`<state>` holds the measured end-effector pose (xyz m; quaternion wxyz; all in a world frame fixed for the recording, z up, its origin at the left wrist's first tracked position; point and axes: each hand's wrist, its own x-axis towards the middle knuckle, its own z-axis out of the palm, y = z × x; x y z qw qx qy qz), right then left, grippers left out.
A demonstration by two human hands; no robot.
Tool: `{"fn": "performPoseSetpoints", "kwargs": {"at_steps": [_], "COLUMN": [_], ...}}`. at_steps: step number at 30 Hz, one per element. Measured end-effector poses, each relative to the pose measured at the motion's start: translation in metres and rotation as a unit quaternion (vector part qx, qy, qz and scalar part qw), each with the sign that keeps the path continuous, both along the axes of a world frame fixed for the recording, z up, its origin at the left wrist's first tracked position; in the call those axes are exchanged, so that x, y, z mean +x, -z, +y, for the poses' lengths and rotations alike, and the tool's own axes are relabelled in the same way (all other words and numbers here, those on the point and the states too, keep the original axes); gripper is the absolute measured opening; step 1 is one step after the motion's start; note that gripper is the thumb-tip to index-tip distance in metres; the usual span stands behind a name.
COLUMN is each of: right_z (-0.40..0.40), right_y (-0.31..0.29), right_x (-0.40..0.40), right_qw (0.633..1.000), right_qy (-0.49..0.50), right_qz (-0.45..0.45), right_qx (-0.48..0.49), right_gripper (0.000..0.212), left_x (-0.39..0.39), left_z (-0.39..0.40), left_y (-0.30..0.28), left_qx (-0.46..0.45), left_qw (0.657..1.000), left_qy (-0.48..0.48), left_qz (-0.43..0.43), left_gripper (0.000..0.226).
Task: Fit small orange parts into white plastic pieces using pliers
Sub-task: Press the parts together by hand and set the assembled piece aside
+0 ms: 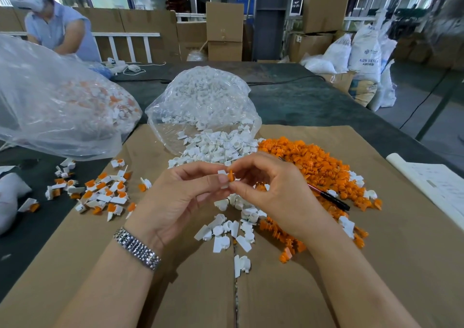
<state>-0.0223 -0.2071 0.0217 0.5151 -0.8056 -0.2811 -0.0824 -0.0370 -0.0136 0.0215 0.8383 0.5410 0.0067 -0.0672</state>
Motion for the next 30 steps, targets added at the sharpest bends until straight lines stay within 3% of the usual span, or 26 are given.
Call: {"fn": "performPoseSetpoints", "kwargs": {"at_steps": [8, 20, 25, 30], "right_z": [0.0028, 0.0016, 0.0020, -0.0033], "right_y": [0.0030, 0.0026, 0.0022, -0.0010], "right_x": [0.0006, 0.0001, -0.0004, 0.0005], "right_qw": [1.000, 1.000, 0.999, 0.999], "right_qy": [0.000, 0.000, 0.001, 0.015], "right_qz": [-0.023, -0.023, -0.023, 0.005], "right_qx": [-0.020, -0.020, -0.025, -0.041], "right_gripper": [0.019, 0.017, 0.017, 0.028], "left_x": [0.0006, 0.0022, 0.0017, 0.0013], "left_z": [-0.0002, 0.0066, 0.0065, 0.0036], "left_y": [0.0016, 0.0026, 0.0019, 0.0017], "left_qx": [0.054, 0.058, 0.061, 0.056], "left_qw": [0.998, 0.998, 0.998, 0.998], "left_qy": [-0.013, 0.013, 0.014, -0.001], "left_qz": [-0.001, 0.004, -0.003, 0.001], "left_gripper": [0.016, 0.024, 0.017, 0.018]}}
